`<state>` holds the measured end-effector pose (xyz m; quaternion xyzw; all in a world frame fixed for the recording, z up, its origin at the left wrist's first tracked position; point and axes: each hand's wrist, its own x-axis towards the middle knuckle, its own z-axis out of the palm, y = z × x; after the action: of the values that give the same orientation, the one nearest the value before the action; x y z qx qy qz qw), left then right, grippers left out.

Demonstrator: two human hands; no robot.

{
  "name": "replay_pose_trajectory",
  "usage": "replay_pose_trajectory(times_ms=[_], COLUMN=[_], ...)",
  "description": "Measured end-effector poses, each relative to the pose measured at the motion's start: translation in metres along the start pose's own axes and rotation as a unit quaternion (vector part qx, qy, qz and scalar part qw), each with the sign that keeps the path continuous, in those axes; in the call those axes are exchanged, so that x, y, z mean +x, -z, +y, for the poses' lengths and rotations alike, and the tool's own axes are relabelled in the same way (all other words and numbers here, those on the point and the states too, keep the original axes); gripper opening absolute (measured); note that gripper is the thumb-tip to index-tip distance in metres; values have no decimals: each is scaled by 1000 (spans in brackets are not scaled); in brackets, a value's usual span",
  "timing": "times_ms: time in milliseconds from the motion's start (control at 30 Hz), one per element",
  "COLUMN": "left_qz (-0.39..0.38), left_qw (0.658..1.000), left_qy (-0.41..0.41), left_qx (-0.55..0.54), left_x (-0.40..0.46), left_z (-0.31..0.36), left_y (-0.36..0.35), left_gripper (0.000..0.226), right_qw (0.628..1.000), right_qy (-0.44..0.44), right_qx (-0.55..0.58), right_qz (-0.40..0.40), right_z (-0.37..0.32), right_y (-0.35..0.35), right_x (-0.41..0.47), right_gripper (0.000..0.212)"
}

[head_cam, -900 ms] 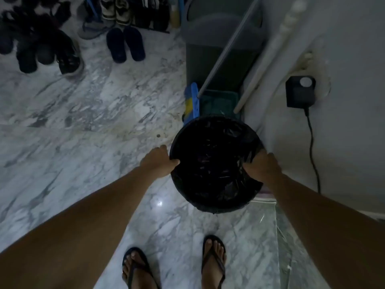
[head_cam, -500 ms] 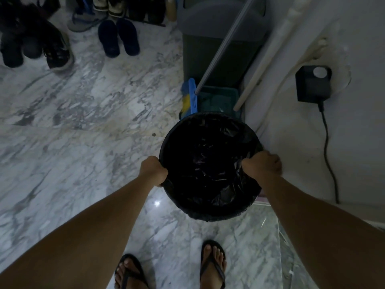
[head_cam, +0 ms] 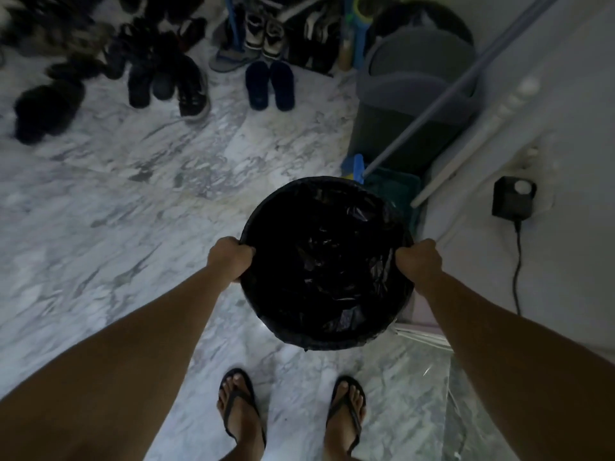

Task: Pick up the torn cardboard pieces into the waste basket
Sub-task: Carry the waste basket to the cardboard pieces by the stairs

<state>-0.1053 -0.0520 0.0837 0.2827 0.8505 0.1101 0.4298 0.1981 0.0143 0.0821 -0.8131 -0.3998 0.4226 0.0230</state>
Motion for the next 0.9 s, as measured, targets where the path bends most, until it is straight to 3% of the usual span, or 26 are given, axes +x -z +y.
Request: replay_pose_trajectory(times_ms=[367, 467, 600, 800, 900], left_qz=[167, 253, 349, 416, 432], left_qw=[983, 957, 917, 869, 851], left_qy=[-11, 6, 28, 65, 89], left_qx=[-73, -141, -194, -259, -284], left_x=[-121, -152, -187, -228, -245], left_z=[7, 1, -27, -106, -154], left_y=[194, 238, 303, 403, 447], left_gripper=[32, 45, 61, 66, 67], right_qw=[991, 981, 972, 948, 941], right_qy=[133, 188, 232, 314, 334], right_qx=[18, 27, 3, -45, -59], right_qz=[32, 47, 36, 26, 6], right_z=[-176, -217, -271, -331, -352], right_y=[43, 38, 18, -44, -82], right_x=[-170, -219, -288, -397, -447], right_gripper=[76, 70, 77, 70, 80])
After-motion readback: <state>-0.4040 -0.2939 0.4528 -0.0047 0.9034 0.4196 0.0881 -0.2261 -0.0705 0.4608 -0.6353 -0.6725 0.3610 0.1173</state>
